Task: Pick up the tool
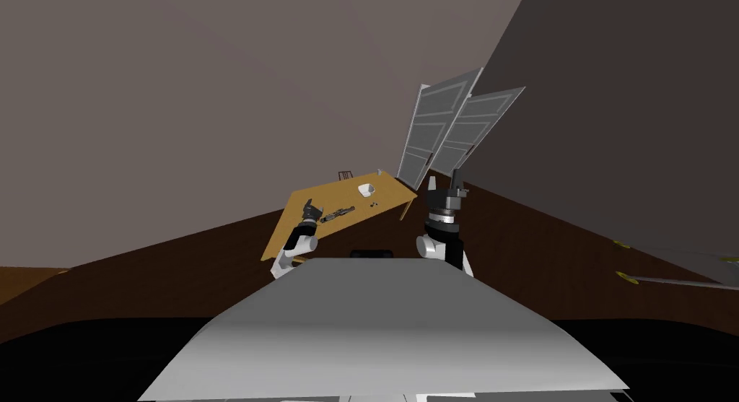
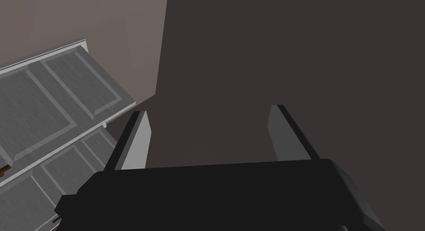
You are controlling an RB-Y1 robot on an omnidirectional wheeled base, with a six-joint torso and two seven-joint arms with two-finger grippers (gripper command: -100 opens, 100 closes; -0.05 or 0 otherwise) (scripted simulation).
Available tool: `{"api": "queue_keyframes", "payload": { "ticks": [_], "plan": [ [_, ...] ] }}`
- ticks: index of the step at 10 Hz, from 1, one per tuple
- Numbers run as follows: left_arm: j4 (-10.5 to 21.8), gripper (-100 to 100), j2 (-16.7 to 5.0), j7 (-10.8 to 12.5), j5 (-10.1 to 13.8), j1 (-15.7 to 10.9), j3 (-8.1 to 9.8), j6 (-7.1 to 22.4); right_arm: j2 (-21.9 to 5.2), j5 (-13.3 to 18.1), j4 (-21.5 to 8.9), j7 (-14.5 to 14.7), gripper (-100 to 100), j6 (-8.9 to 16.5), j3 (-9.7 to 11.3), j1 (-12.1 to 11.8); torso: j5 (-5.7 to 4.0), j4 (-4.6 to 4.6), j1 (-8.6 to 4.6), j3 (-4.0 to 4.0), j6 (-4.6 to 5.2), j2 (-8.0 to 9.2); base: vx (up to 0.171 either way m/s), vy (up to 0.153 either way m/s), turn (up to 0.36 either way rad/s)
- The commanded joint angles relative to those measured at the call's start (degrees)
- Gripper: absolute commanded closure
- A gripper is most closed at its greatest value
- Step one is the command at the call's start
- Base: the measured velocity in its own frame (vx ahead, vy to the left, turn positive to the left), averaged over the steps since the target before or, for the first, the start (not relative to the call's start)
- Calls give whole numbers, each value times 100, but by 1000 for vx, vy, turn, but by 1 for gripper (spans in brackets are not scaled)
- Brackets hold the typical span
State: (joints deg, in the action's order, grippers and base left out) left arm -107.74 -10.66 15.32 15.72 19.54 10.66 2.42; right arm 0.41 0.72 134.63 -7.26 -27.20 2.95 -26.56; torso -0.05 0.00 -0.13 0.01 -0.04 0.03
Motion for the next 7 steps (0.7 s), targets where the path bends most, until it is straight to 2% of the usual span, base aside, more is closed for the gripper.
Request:
{"api": "queue_keyframes", "payload": {
  "ticks": [1,2,3,4,5,6,7],
  "plan": [
    [180,-100,-15,80,72,-63,127,286,0,0,0,0,0,0,0,0,0,0,0,0,0,0,15,-55,-170],
    [180,-100,-15,80,72,-63,127,363,0,0,0,0,0,0,1,1,0,0,-5,1,3,1,24,-58,-91],
    [357,-100,-40,157,148,-105,251,533,0,0,0,0,0,0,0,0,-1,0,-7,-1,1,-2,33,-84,-205],
    [357,-100,-40,157,148,-105,251,663,0,0,0,0,0,0,1,1,-2,-1,-15,-3,4,-6,32,-64,-107],
    [538,-100,-69,226,224,-139,375,825,0,0,0,0,0,0,0,0,-2,-1,-10,-3,0,-5,40,-71,-198],
    [538,-100,-69,226,224,-139,375,986,0,0,0,0,0,0,1,0,-2,-1,-13,-4,3,-7,39,-64,-100],
    [721,-100,-101,286,301,-166,500,1187,0,0,0,0,0,0,0,0,-2,-2,-10,-4,-1,-6,45,-73,-180]
  ]
}}
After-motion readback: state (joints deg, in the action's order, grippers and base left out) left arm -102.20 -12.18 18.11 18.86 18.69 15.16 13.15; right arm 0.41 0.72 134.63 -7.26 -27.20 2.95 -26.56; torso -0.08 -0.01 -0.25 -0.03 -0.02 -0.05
